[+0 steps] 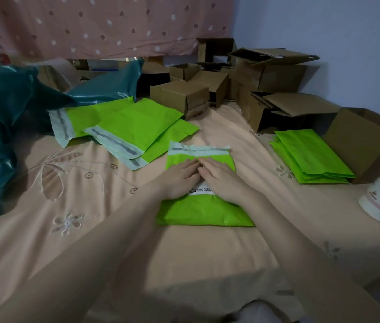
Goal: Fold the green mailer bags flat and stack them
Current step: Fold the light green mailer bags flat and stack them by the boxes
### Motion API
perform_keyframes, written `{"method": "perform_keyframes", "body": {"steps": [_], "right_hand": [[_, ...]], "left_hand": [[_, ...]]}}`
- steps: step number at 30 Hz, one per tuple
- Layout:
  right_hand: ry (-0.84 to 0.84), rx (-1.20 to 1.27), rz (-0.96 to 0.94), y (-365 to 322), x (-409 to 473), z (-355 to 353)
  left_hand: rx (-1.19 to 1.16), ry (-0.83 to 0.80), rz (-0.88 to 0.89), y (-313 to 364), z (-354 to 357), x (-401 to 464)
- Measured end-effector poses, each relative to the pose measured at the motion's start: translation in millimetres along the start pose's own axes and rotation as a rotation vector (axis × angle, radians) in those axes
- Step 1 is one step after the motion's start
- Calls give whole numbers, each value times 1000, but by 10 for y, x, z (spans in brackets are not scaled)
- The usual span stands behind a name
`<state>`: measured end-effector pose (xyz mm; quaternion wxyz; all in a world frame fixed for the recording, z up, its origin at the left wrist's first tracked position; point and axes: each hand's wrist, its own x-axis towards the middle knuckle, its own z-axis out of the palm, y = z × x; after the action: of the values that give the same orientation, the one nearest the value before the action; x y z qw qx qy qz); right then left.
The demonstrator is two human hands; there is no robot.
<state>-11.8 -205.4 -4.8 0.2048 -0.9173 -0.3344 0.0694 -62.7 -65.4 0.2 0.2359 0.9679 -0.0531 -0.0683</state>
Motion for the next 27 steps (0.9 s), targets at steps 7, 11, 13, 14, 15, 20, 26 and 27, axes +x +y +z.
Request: {"method": "perform_keyframes", "body": {"steps": [7, 11, 13, 14, 15, 20, 26, 27], "right_hand": [[-15, -132, 82, 273, 107, 11], [-15, -198, 130, 288, 113, 36], [65, -212, 146, 281, 129, 5], [119, -234, 126, 277, 152, -15], [154, -251, 85, 277, 190, -34], [-11, -242, 21, 290, 386, -61], [5, -216, 122, 366, 425, -14], [16, -209, 147, 374, 433, -4]], "left_hand": [[146, -69, -70, -171, -34, 185], [106, -13, -111, -225, 4, 200], [110, 103, -96, -247, -14, 214], [134, 186, -61, -262, -35, 236], [156, 245, -15, -280, -62, 268], [216, 82, 78, -408, -97, 451], [243, 92, -41, -455, -55, 514], [211, 123, -62, -454, -56, 511]]}}
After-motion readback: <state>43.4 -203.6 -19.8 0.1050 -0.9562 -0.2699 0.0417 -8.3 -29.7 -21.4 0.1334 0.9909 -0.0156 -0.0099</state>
